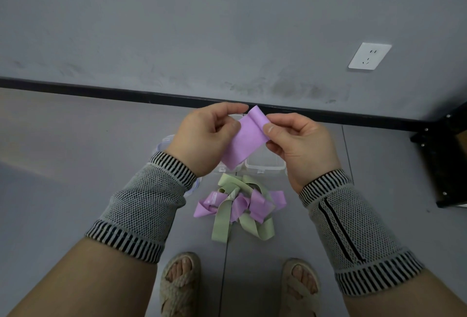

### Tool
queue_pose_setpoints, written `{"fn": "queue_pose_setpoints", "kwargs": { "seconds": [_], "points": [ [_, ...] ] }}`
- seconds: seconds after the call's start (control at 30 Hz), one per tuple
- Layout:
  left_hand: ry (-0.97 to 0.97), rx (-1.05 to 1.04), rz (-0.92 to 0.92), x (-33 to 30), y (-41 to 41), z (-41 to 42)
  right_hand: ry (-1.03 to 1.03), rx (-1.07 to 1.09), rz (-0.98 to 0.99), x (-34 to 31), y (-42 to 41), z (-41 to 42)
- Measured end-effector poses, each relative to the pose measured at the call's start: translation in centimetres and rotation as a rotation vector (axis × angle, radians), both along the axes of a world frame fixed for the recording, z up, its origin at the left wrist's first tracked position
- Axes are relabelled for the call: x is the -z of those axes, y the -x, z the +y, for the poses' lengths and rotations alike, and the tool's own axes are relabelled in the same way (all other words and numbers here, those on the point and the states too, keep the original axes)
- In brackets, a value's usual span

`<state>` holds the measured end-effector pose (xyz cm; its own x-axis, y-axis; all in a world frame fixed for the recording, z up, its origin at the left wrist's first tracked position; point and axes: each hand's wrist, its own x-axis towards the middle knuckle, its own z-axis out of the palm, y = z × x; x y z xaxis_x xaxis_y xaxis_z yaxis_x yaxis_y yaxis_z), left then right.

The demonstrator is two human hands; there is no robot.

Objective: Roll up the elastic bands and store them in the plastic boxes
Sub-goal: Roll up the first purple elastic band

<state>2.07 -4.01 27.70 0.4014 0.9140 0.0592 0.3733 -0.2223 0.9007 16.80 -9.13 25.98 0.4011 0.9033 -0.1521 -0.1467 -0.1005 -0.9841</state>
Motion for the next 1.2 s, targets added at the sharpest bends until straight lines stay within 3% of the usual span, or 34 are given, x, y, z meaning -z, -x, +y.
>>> {"fn": "queue_pose_setpoints", "kwargs": {
  "seconds": [0.43,0.6,0.83,1.0,1.2],
  "points": [
    [0.06,-0.041,-0.067,0.2,-0.7,-0.3,-0.089,-0.04,-0.195,-0.3,1.1,-0.2],
    [0.054,-0.137,-0.1,0.2,-0.2,0.4,-0.113,-0.205,-0.005,-0.5,0.8,-0.2],
    [0.019,-0.055,-0.041,0.3,0.5,0.3,0.009,-0.294,0.136,0.0,-0.1,-0.2],
    [-0.033,0.033,0.042,0.5,0.4,0.0,0.083,-0.328,0.0,0.2,-0.2,-0.2],
    [0.083,0.022,0.036,0.1,0.6,0.1,0.06,-0.279,0.005,-0.1,-0.5,-0.4]
  ]
}}
